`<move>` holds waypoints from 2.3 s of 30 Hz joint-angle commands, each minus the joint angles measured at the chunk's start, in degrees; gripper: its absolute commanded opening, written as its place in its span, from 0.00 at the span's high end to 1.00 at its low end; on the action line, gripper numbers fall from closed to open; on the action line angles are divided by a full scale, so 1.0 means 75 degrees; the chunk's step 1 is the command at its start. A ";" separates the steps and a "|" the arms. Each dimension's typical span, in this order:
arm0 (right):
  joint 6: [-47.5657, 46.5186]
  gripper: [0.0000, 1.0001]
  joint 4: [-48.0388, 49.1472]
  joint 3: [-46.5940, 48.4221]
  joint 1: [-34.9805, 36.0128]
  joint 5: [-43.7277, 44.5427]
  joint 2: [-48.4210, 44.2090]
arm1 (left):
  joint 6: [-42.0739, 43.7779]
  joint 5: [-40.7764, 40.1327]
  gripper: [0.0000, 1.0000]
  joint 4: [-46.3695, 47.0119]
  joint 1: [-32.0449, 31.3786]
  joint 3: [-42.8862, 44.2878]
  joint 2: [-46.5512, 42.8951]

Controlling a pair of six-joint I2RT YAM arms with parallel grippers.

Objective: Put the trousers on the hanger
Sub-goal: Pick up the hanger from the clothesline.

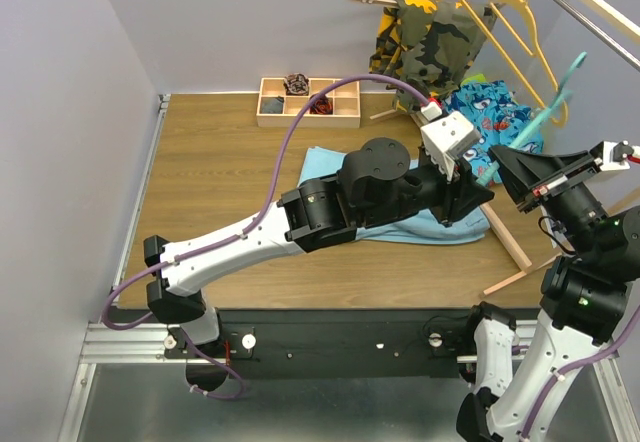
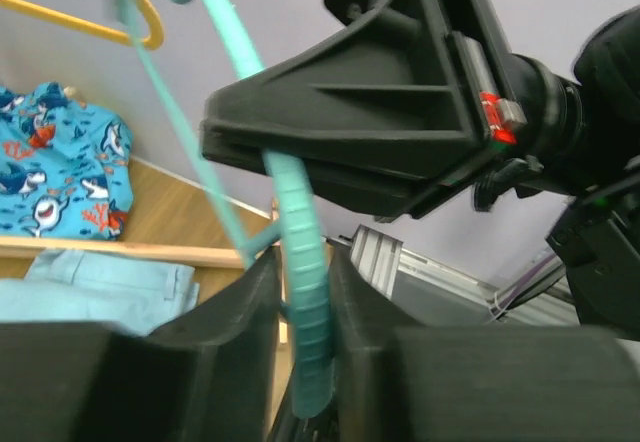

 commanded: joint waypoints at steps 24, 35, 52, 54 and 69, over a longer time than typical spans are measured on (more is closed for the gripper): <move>-0.0783 0.00 -0.0511 0.1400 -0.0032 -0.0798 0.0553 | 0.0093 -0.2372 1.00 -0.0402 0.0022 -0.0353 -0.0819; -0.1977 0.00 -0.0652 0.0043 -0.0032 -0.0634 0.0120 | 0.0526 -0.1998 1.00 0.0453 0.0151 -0.1432 -0.1863; -0.5480 0.10 -0.1284 -0.0956 -0.0032 0.1228 0.0108 | 0.1136 0.0554 1.00 0.0301 0.1603 -0.1912 -0.2495; -0.5972 0.10 -0.1437 -0.0978 -0.0032 0.1521 0.0167 | 0.1171 0.0941 1.00 0.0243 0.1791 -0.1900 -0.2566; -0.6678 0.17 -0.0210 -0.1388 0.0015 0.2132 0.1208 | 0.1218 0.2735 1.00 -0.0601 0.2799 -0.1127 -0.2074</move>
